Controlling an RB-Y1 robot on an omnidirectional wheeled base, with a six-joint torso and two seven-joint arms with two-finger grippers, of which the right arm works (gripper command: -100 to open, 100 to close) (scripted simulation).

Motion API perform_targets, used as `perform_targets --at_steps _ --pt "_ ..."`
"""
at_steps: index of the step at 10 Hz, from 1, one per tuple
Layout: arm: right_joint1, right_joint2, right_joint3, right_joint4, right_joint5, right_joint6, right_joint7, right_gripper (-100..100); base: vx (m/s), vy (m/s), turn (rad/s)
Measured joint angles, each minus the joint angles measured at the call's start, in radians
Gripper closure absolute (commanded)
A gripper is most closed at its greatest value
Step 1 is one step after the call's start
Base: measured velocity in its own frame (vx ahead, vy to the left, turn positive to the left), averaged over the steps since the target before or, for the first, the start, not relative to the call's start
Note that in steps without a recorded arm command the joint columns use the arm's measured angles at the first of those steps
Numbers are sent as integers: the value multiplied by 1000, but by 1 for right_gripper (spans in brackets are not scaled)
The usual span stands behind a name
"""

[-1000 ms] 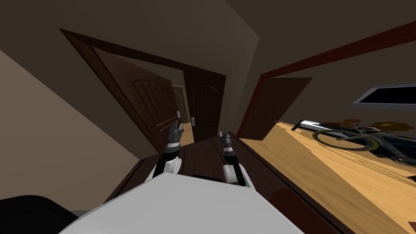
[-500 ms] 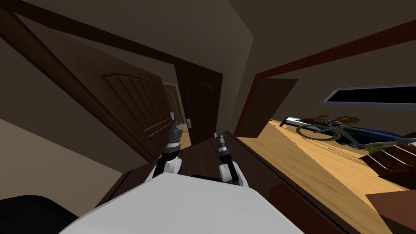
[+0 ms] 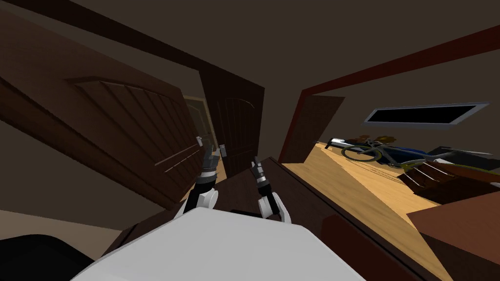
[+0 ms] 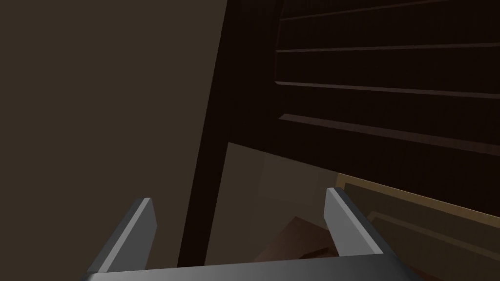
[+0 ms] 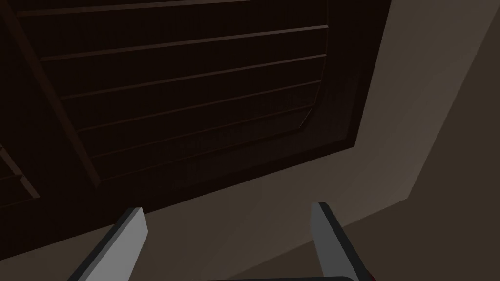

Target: Push the door open

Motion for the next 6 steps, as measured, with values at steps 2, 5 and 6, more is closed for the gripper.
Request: perform_targets --at_steps 2,5,6 --pt "-19 -2 45 40 5 7 -4 -100 99 79 -154" --pt "-46 0 93 92 9 11 -7 -100 84 84 -159" --pt "-62 1 115 118 11 13 -10 -100 107 123 -179"
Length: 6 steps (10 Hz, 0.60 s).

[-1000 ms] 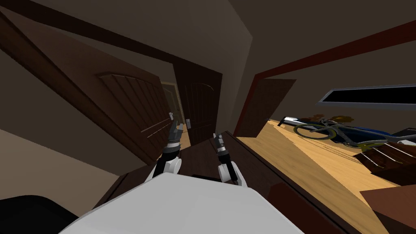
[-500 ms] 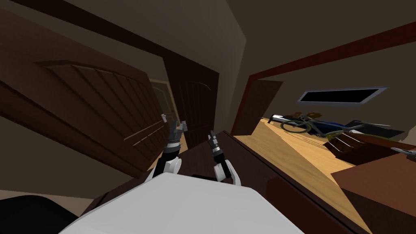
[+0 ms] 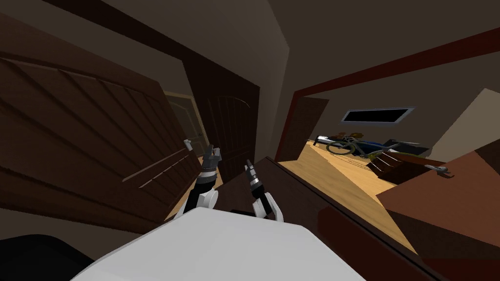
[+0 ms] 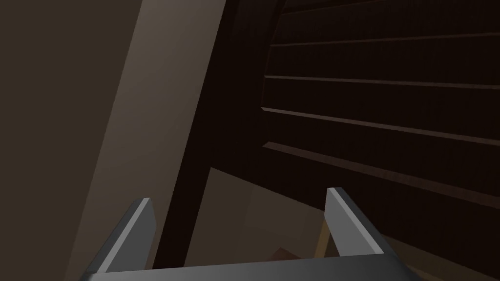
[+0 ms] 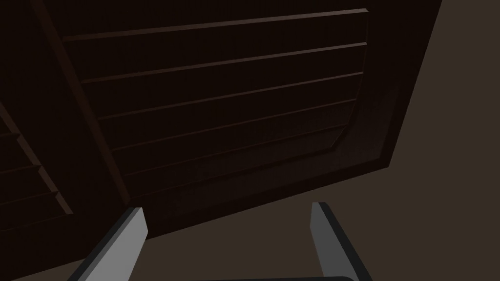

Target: Push the door open

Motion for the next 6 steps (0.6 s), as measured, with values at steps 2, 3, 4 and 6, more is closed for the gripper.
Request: perform_targets --at_steps 2,3,4,6 --pt "-20 1 36 41 3 2 -4 -100 95 104 -156" --pt "-39 2 56 69 4 4 -8 -100 85 121 -147" --pt "-48 4 77 79 6 15 -10 -100 57 118 -143" --pt "-80 8 112 124 7 24 -17 -100 77 131 -206"
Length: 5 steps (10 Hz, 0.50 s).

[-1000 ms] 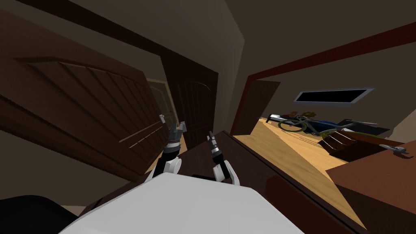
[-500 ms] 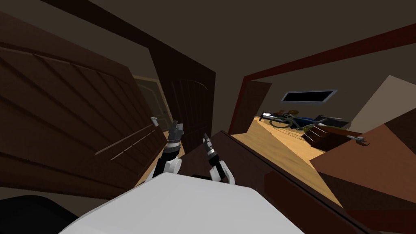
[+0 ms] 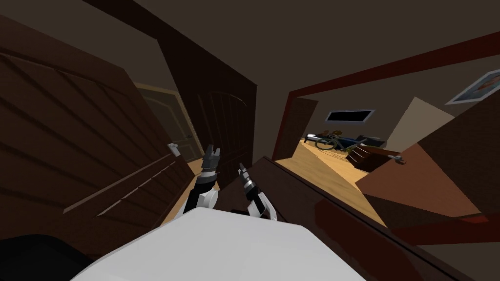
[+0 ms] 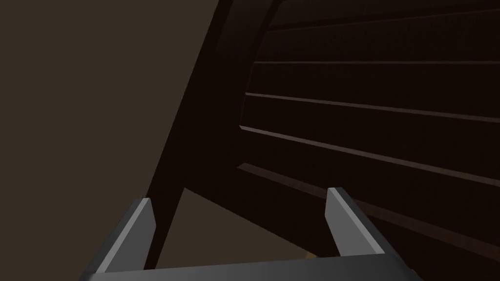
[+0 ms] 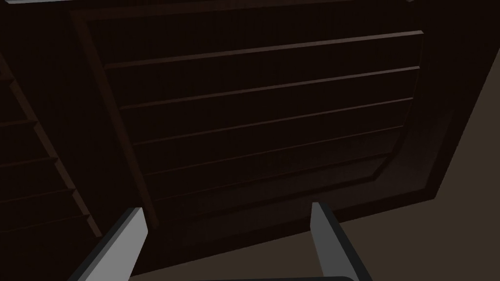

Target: Push the door open

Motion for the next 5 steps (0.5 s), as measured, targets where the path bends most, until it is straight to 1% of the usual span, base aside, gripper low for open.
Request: perform_targets --at_steps 1,2,3,4,5 --pt "-9 3 18 23 2 0 -2 -100 77 144 -209" --pt "-19 -1 42 37 3 4 -6 -100 64 171 -140" --pt "-35 5 58 69 4 1 -8 -100 79 160 -171" --pt "-39 11 82 87 8 3 -6 -100 80 142 -137" --pt "-53 13 98 105 9 8 -9 -100 85 141 -186"
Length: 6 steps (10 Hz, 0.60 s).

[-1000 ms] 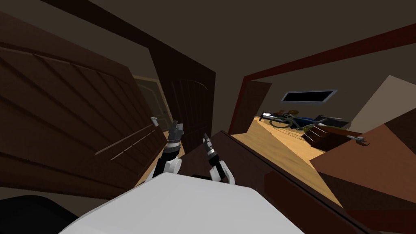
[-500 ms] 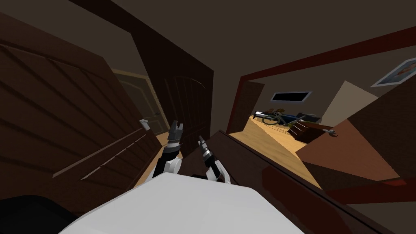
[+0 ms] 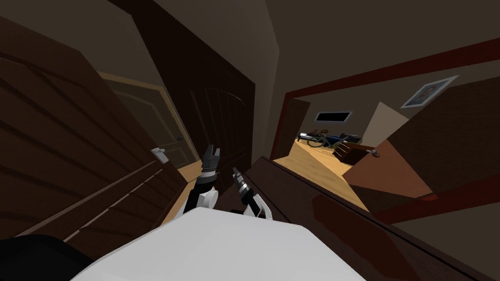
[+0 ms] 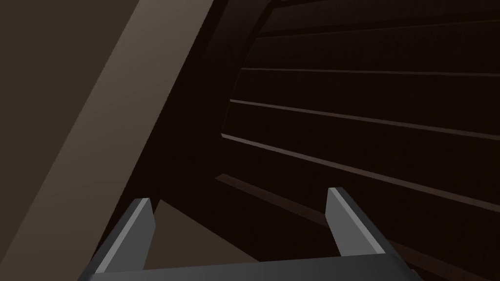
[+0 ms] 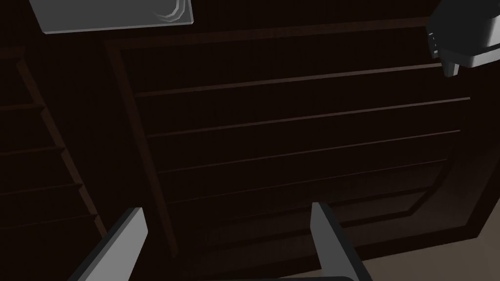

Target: Push the door open

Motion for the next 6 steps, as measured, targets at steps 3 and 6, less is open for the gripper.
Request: perform_targets --at_steps 3,6 --pt "-35 13 53 65 4 5 -7 -100 55 150 -155" --pt "-77 26 102 119 6 19 -17 -100 32 204 -134"
